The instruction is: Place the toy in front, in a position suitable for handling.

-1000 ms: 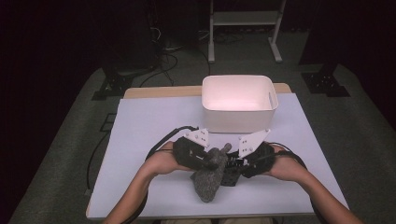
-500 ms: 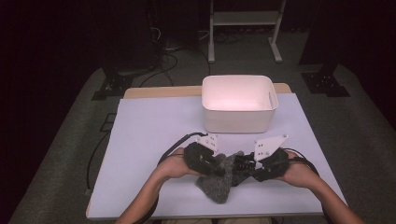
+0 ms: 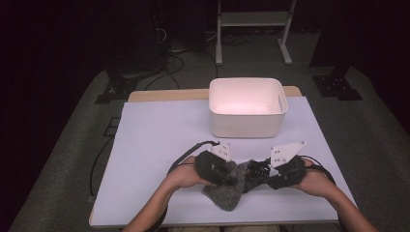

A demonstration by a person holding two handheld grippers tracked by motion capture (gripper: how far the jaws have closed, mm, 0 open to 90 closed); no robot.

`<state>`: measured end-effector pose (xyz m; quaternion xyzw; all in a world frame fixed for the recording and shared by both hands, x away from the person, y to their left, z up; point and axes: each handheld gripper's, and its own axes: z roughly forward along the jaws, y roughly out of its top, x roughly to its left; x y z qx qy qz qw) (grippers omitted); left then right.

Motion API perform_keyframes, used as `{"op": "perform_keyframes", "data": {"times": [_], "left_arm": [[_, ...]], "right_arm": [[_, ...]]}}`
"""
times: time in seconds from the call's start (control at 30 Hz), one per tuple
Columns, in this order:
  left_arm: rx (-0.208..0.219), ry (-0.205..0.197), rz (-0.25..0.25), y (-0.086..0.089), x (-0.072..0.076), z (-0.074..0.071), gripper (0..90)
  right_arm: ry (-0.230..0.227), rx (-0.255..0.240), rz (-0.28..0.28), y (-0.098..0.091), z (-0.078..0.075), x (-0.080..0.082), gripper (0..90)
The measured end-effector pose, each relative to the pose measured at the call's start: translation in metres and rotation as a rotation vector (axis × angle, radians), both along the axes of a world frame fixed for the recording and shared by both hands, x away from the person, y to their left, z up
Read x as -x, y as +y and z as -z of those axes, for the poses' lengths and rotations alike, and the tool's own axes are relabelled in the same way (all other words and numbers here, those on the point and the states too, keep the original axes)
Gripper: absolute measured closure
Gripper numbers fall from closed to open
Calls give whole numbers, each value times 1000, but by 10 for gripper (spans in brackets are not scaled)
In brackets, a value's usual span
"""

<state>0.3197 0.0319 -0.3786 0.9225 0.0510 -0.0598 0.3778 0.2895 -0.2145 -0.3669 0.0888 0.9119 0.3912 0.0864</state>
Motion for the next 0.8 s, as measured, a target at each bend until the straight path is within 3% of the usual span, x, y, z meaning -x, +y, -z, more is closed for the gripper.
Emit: {"op": "perform_keyframes", "data": {"times": [0.33,0.67,0.8], "left_arm": [[-9,11,22,-9,0,0,772],[-51,-13,48,-26,0,-2,778],[-60,-23,55,-36,1,-3,779]], "right_arm": [[17,33,-6,-15,3,3,536],[49,18,25,-40,16,10,544],[64,-17,35,-48,21,11,546]]}}
